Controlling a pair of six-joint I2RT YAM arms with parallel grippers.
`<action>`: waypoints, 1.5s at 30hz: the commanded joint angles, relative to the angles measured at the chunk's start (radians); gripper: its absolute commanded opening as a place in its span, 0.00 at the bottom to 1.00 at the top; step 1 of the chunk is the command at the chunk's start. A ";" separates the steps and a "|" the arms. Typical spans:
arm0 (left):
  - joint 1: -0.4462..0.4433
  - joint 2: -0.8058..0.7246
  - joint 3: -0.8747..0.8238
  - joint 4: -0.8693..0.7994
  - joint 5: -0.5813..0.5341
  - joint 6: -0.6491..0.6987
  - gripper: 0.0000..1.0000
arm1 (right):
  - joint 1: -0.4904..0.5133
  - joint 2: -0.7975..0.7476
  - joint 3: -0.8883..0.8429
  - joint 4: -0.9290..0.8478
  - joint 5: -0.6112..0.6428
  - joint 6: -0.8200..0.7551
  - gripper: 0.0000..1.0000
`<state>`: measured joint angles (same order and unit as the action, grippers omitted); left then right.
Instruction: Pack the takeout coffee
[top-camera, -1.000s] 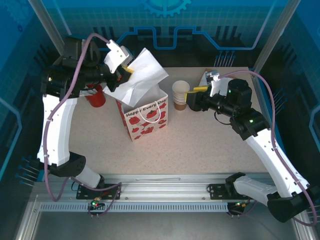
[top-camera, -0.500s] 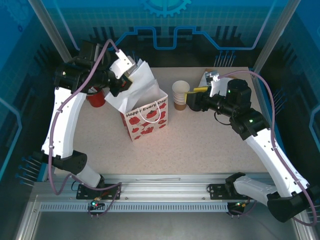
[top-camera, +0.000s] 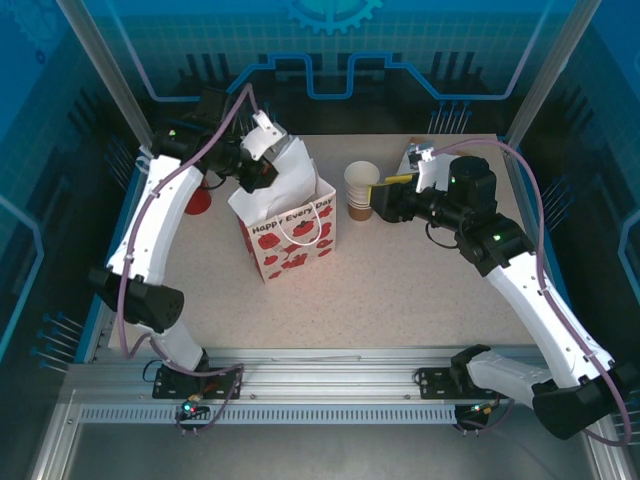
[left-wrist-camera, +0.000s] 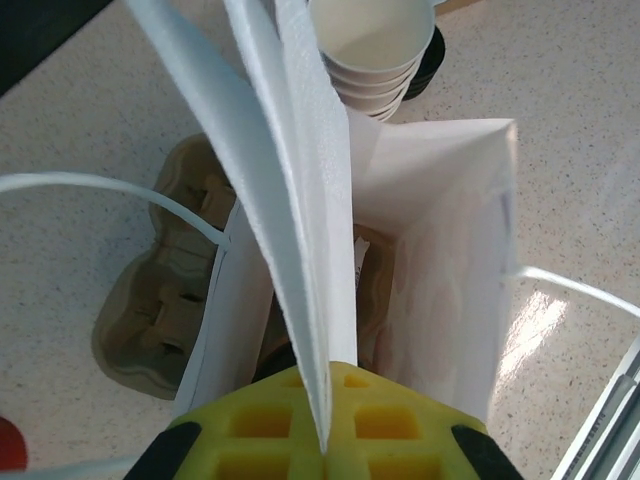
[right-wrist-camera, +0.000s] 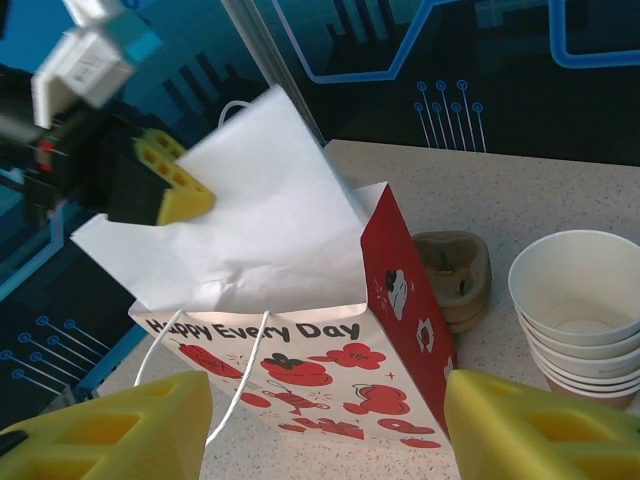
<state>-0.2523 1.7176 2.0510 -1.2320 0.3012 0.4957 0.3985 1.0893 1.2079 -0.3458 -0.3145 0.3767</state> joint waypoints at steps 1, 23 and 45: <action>-0.011 0.015 -0.014 0.031 0.033 -0.045 0.12 | -0.010 0.001 -0.007 -0.010 0.009 0.008 0.65; -0.004 -0.282 -0.318 0.337 0.052 -0.267 0.63 | -0.003 0.048 0.018 -0.093 0.097 -0.044 0.66; -0.059 0.045 -0.167 0.054 0.070 -0.161 0.14 | 0.003 0.090 0.003 -0.093 0.078 -0.036 0.67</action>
<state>-0.2939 1.7344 1.8389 -1.1034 0.3412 0.2970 0.3931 1.1706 1.2083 -0.4305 -0.2325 0.3462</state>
